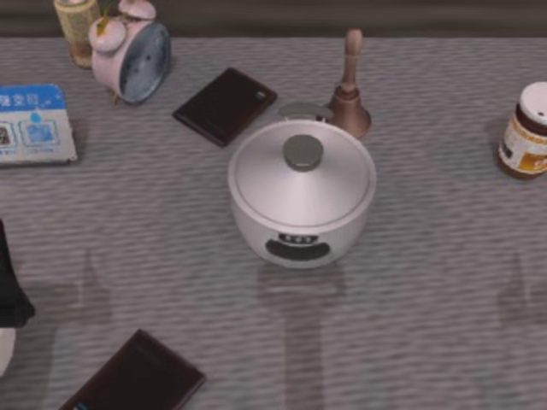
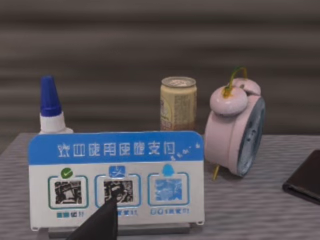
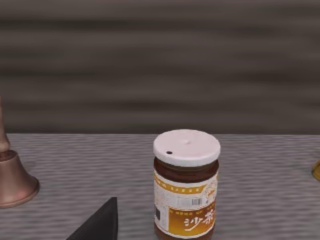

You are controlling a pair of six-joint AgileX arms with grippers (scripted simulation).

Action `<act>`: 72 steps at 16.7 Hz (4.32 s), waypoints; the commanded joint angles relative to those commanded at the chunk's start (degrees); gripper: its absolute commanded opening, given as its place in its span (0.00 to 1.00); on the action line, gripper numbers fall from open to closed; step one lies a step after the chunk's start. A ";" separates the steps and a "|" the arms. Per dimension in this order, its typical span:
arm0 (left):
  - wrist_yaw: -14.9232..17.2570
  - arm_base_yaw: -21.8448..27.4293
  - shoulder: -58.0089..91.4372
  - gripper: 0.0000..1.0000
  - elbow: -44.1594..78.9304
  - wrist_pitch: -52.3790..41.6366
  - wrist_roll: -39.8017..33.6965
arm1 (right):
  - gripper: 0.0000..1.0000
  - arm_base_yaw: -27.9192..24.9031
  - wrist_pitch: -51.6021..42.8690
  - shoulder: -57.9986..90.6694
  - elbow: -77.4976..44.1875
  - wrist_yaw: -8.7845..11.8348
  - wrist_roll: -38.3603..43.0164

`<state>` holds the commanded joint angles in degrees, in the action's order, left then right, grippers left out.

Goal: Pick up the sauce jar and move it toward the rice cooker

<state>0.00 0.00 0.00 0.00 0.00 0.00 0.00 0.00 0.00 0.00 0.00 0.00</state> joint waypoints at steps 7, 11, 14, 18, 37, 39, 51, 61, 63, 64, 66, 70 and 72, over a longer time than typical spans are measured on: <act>0.00 0.00 0.00 1.00 0.00 0.00 0.00 | 1.00 0.48 -6.77 7.96 -6.14 -0.01 -1.03; 0.00 0.00 0.00 1.00 0.00 0.00 0.00 | 1.00 1.19 -17.27 22.08 -20.41 -0.14 -4.15; 0.00 0.00 0.00 1.00 0.00 0.00 0.00 | 1.00 1.69 -26.65 35.77 -35.34 -0.28 -7.91; 0.00 0.00 0.00 1.00 0.00 0.00 0.00 | 1.00 2.19 -40.41 57.06 -58.91 -0.46 -14.34; 0.00 0.00 0.00 1.00 0.00 0.00 0.00 | 1.00 0.20 -97.09 152.76 -162.11 -0.61 -46.76; 0.00 0.00 0.00 1.00 0.00 0.00 0.00 | 1.00 -0.07 -98.75 156.06 -165.44 -0.62 -48.08; 0.00 0.00 0.00 1.00 0.00 0.00 0.00 | 1.00 -0.16 -92.09 153.94 -156.19 -0.58 -48.49; 0.00 0.00 0.00 1.00 0.00 0.00 0.00 | 1.00 -0.21 -80.55 149.19 -139.80 -0.51 -48.43; 0.00 0.00 0.00 1.00 0.00 0.00 0.00 | 0.92 -0.21 -80.55 149.19 -139.80 -0.51 -48.43; 0.00 0.00 0.00 1.00 0.00 0.00 0.00 | 0.85 -0.21 -80.55 149.19 -139.80 -0.51 -48.43; 0.00 0.00 0.00 1.00 0.00 0.00 0.00 | 0.70 -0.21 -80.55 149.19 -139.80 -0.51 -48.43; 0.00 0.00 0.00 1.00 0.00 0.00 0.00 | 0.40 -0.21 -80.55 149.19 -139.80 -0.51 -48.43; 0.00 0.00 0.00 1.00 0.00 0.00 0.00 | 0.25 -0.21 -80.55 149.19 -139.80 -0.51 -48.43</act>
<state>0.00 0.00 0.00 0.00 0.00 0.00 -0.21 -80.55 149.19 -139.80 -0.51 -48.43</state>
